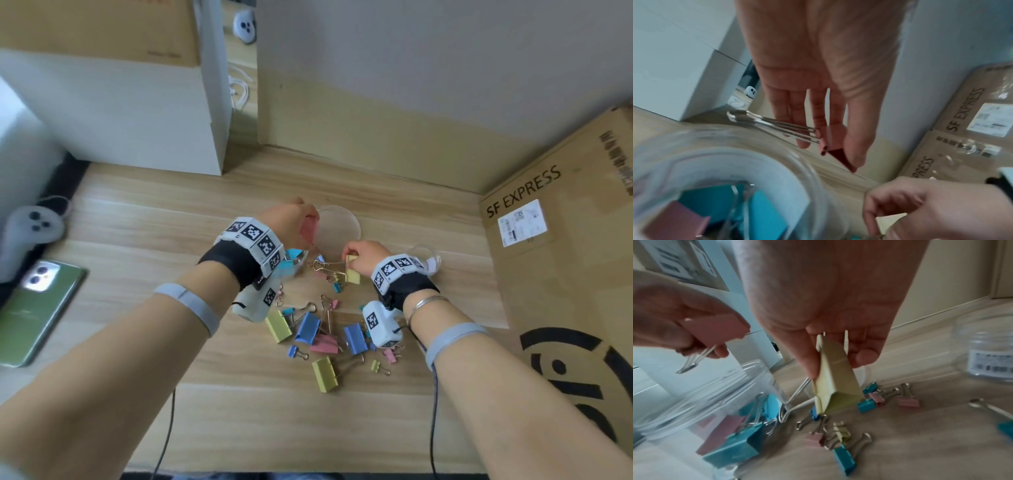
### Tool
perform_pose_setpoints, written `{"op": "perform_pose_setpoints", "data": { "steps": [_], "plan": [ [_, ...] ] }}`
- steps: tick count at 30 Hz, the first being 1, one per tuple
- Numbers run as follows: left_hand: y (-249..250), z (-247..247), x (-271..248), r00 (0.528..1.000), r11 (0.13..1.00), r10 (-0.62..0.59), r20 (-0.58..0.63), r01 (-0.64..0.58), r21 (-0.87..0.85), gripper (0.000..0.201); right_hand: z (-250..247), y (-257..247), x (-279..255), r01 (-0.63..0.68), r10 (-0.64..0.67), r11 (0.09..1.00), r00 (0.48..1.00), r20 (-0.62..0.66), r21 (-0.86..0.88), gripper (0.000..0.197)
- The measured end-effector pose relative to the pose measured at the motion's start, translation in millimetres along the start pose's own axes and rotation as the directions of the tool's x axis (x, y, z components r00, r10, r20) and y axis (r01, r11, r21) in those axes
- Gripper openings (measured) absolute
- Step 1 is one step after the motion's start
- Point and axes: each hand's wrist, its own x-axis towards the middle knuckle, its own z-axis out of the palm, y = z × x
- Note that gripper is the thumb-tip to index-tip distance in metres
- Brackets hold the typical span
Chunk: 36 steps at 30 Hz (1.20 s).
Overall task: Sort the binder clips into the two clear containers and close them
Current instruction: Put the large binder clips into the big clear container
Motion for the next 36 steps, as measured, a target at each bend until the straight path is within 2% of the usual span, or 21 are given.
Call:
{"op": "perform_pose_setpoints", "data": {
  "steps": [3, 7, 11, 19, 22, 24, 25, 26, 28, 29, 31, 33, 36],
  "plan": [
    [-16.9, 4.8, 0.1, 0.995, 0.994, -0.100, 0.012, 0.100, 0.045, 0.051, 1.5, -8.9, 5.3, 0.027, -0.027, 1.000, 1.000, -0.004, 0.005, 0.019],
    [-25.1, 23.2, 6.9, 0.982, 0.973, -0.182, 0.045, 0.174, 0.152, 0.057, -3.4, -12.5, 9.1, 0.035, -0.034, 0.999, 0.999, -0.030, 0.037, 0.016],
    [-25.2, 27.4, 17.5, 0.971, 0.968, -0.238, 0.000, 0.238, 0.075, 0.052, -11.9, -10.3, 10.3, 0.037, -0.031, 0.996, 0.997, -0.073, 0.076, 0.012],
    [-32.3, 38.2, 30.2, 0.932, 0.933, -0.358, 0.052, 0.355, 0.057, 0.049, -17.7, -6.9, 14.1, 0.012, 0.006, 0.987, 0.994, -0.111, 0.160, 0.013],
    [-36.4, 40.7, 29.9, 0.937, 0.940, -0.339, 0.085, 0.335, 0.058, 0.051, -24.3, -5.3, 16.4, 0.016, 0.009, 0.985, 0.989, -0.145, 0.172, 0.011],
    [-40.1, 35.3, 28.2, 0.955, 0.956, -0.293, 0.033, 0.294, -0.004, 0.039, -34.6, -6.8, 16.7, 0.032, 0.006, 0.981, 0.982, -0.190, 0.194, 0.012],
    [-41.5, 29.3, 25.5, 0.958, 0.958, -0.283, -0.037, 0.280, -0.063, 0.032, -40.9, -9.3, 16.7, 0.049, 0.000, 0.974, 0.976, -0.220, 0.220, 0.012],
    [-43.0, 22.1, 22.6, 0.950, 0.954, -0.288, -0.124, 0.273, -0.123, 0.028, -47.7, -13.5, 16.4, 0.075, -0.009, 0.964, 0.968, -0.250, 0.256, 0.012],
    [-48.3, 10.4, 19.3, 0.903, 0.945, -0.299, -0.308, 0.235, -0.228, 0.026, -58.3, -27.5, 15.6, 0.149, -0.052, 0.929, 0.958, -0.281, 0.338, 0.011],
    [-52.8, 6.8, 17.8, 0.878, 0.940, -0.304, -0.369, 0.213, -0.268, 0.025, -60.5, -38.2, 14.6, 0.182, -0.085, 0.911, 0.961, -0.263, 0.370, 0.009],
    [-61.6, 4.1, 14.7, 0.842, 0.922, -0.347, -0.412, 0.225, -0.317, 0.025, -57.2, -62.1, 12.8, 0.200, -0.157, 0.914, 0.977, -0.145, 0.353, 0.006],
    [-71.0, 6.9, 12.9, 0.836, 0.897, -0.406, -0.368, 0.289, -0.334, 0.027, -43.8, -83.5, 14.6, 0.191, -0.192, 0.942, 0.981, -0.023, 0.275, 0.015],
    [-80.9, 14.8, 9.7, 0.869, 0.880, -0.436, -0.233, 0.358, -0.313, 0.029, -19.7, -105.3, 22.1, 0.168, -0.177, 0.967, 0.984, 0.029, 0.193, 0.025]
  ]
}}
